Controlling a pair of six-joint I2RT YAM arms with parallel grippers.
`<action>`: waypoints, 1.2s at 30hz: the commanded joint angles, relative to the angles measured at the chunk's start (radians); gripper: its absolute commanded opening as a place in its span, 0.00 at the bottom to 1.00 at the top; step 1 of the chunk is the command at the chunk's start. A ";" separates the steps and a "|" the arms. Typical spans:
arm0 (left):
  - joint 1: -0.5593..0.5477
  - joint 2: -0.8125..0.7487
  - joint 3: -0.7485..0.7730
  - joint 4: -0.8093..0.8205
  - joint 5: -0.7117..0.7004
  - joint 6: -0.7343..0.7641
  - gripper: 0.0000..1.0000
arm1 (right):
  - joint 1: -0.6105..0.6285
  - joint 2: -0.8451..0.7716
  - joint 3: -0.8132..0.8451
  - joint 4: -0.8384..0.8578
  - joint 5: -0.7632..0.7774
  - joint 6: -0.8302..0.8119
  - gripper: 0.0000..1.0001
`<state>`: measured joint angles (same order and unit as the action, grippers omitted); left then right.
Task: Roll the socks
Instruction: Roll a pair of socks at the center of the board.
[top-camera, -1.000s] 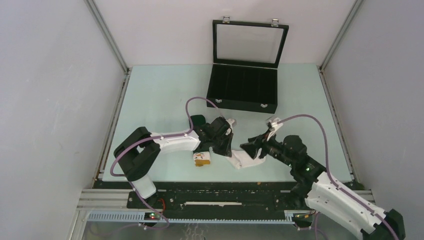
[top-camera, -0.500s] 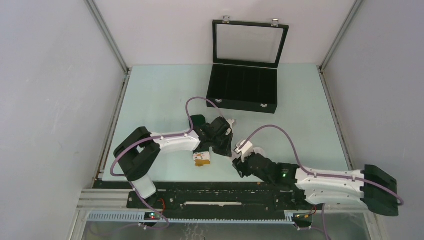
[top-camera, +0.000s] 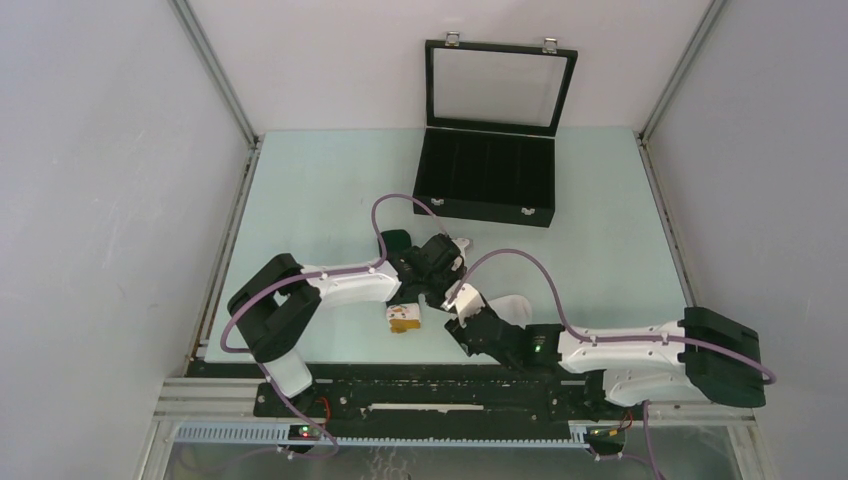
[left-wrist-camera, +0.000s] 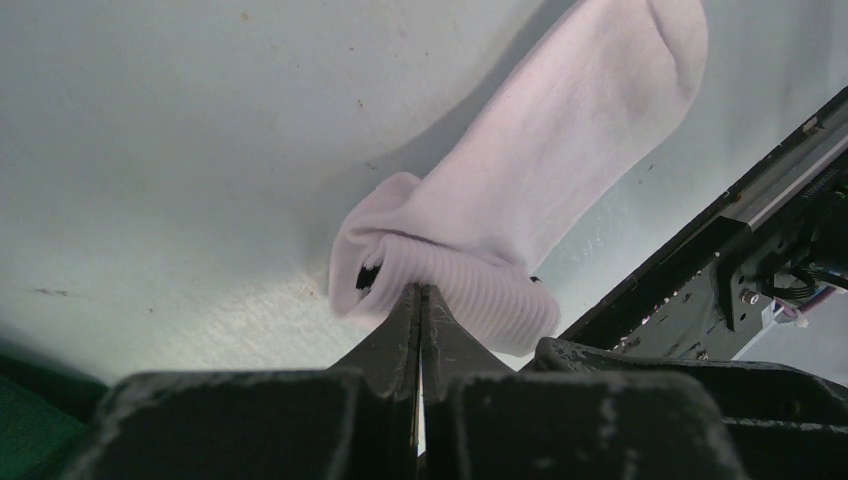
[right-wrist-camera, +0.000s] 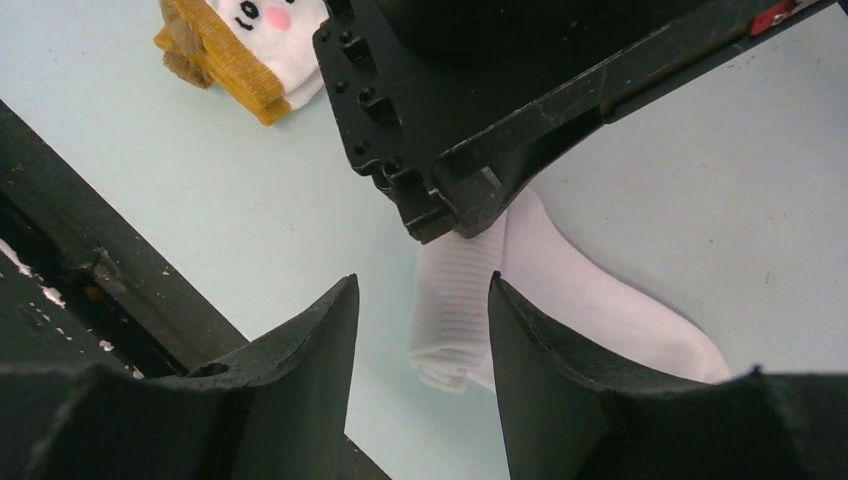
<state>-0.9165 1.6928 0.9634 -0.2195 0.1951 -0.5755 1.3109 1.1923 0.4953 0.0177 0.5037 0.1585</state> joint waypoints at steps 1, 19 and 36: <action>-0.015 0.005 -0.010 -0.017 0.015 0.023 0.00 | 0.013 0.029 0.032 -0.011 0.044 0.006 0.56; -0.015 0.015 -0.005 -0.020 0.029 0.024 0.00 | 0.013 0.176 0.032 -0.058 0.086 0.136 0.51; -0.013 -0.058 0.006 -0.044 0.030 0.017 0.00 | 0.033 0.224 0.021 -0.150 0.076 0.277 0.00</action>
<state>-0.9165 1.6909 0.9634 -0.2169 0.2119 -0.5758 1.3201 1.3899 0.5404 -0.0681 0.6369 0.4000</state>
